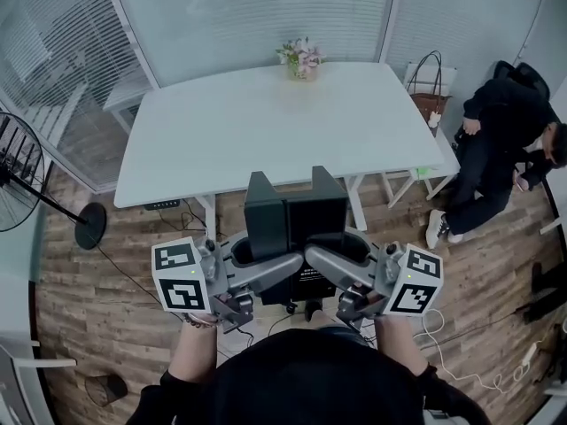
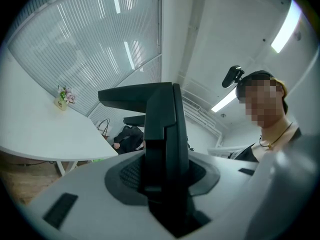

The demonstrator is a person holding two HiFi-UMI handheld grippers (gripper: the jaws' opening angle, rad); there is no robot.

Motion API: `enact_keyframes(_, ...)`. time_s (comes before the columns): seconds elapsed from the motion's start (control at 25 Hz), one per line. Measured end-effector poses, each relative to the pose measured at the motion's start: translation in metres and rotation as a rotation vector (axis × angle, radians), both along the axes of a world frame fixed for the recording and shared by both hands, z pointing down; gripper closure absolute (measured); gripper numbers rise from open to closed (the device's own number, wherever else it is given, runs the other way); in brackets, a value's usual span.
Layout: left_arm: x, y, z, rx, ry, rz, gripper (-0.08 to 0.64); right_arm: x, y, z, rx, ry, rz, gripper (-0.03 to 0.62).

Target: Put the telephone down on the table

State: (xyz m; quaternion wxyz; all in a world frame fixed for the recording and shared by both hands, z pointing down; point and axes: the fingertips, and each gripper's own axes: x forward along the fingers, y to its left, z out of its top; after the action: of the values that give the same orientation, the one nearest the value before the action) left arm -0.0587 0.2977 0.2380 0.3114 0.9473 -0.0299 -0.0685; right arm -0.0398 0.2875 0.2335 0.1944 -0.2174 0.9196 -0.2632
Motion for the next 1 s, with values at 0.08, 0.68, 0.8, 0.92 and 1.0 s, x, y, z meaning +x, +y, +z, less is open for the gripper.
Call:
enact_keyframes(0.08,0.000,-0.007,-0.002,0.004,0.002,-0.008,0.383,0.000,-0.008,-0.002,0.001,0.002,-0.008,0.402)
enact_keyframes(0.68,0.021,-0.082,-0.007,-0.015,0.014,-0.075,0.383,0.020,-0.083,-0.007,-0.012,0.011,-0.070,0.402)
enact_keyframes(0.8,0.031,-0.099,-0.007,-0.015,0.011,-0.078,0.383,0.030,-0.100,-0.007,-0.014,0.009,-0.074,0.402)
enact_keyframes(0.92,0.041,-0.112,-0.005,-0.015,0.013,-0.078,0.383,0.040,-0.114,-0.004,-0.015,0.012,-0.074,0.402)
enact_keyframes(1.0,0.048,-0.120,-0.003,-0.014,0.015,-0.079,0.383,0.047,-0.121,-0.002,-0.015,0.017,-0.075,0.402)
